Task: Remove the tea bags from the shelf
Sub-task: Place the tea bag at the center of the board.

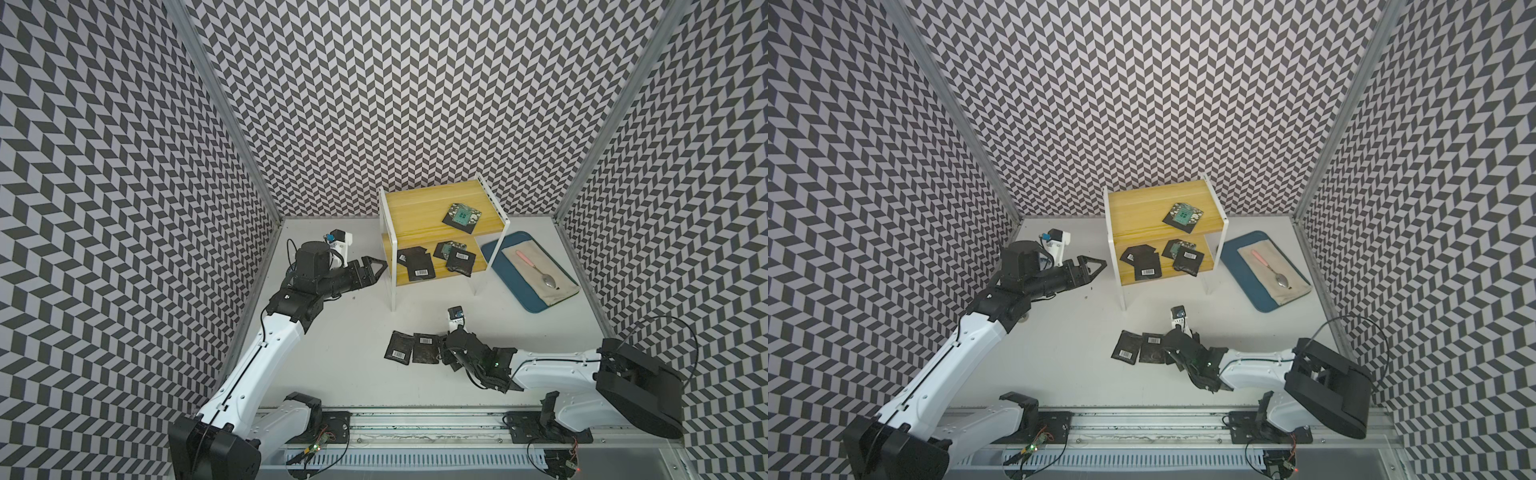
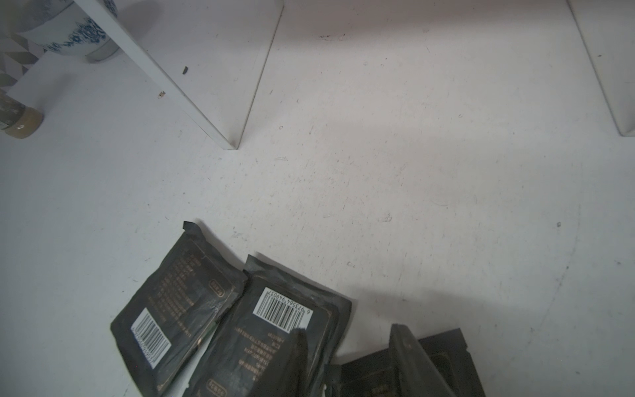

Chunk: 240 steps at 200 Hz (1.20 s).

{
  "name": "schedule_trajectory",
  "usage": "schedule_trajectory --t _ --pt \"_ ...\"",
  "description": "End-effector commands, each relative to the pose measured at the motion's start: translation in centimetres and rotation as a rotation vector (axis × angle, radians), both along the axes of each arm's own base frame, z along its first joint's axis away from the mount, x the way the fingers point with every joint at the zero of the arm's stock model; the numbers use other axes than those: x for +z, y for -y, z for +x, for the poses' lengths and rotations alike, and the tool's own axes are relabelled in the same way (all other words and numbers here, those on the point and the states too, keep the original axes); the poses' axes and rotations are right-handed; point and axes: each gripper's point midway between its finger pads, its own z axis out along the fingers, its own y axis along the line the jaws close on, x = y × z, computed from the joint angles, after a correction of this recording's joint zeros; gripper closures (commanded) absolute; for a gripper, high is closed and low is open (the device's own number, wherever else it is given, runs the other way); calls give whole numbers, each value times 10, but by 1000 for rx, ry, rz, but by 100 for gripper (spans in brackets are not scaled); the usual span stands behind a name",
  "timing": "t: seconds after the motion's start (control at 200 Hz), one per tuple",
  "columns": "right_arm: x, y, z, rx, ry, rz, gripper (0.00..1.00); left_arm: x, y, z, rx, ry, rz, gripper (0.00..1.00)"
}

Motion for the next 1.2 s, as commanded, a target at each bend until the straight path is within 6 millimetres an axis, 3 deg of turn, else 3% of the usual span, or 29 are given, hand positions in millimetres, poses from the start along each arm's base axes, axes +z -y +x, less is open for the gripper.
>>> schedule_trajectory --t 0.0,0.345,0.491,0.586,0.786,0.871,1.087,1.197 --pt "27 -8 6 -4 52 49 57 5 -1 -2 -7 28 -13 14" --pt "88 -3 3 43 142 91 53 16 -1 -3 -17 63 -24 16" --pt "119 1 -1 76 193 105 46 36 -3 -4 -5 110 -41 17" --pt "147 5 -2 89 242 118 41 57 -4 -4 -2 158 -55 16" --pt "233 19 -5 96 414 203 27 105 -1 -2 -18 254 -96 16" --pt "259 21 -3 91 447 193 23 121 2 0 -31 282 -118 16" --pt "314 16 14 61 473 123 18 126 12 19 -40 245 -120 17" --pt "341 19 38 25 447 100 17 119 17 30 -36 214 -86 18"
